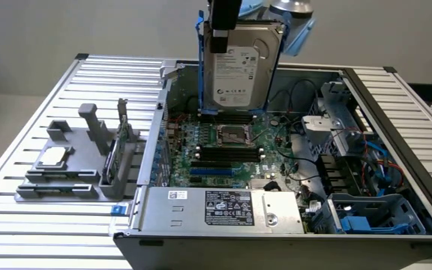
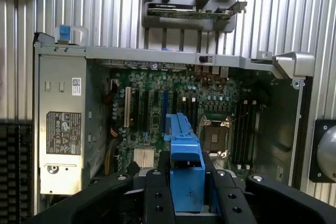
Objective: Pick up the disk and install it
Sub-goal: 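Pick up the disk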
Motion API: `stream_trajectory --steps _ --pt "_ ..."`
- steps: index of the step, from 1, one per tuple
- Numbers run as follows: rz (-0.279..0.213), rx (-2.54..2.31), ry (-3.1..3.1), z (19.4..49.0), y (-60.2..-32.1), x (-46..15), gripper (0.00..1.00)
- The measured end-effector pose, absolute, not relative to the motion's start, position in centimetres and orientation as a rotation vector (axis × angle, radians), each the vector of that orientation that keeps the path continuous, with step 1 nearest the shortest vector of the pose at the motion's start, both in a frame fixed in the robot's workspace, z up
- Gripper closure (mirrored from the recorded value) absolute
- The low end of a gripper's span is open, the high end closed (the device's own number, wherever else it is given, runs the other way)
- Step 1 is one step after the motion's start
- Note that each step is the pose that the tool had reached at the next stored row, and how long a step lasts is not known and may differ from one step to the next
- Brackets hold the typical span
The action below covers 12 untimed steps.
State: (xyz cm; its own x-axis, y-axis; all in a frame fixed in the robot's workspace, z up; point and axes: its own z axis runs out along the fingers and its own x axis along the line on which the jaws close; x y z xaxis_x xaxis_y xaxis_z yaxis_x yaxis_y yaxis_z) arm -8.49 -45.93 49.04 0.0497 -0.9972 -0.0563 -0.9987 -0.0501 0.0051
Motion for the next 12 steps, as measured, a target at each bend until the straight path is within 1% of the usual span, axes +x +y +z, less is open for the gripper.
stream_trajectory --steps 12 --pt "0.066 -2.249 2.139 49.0 -48.5 -4.3 0.67"
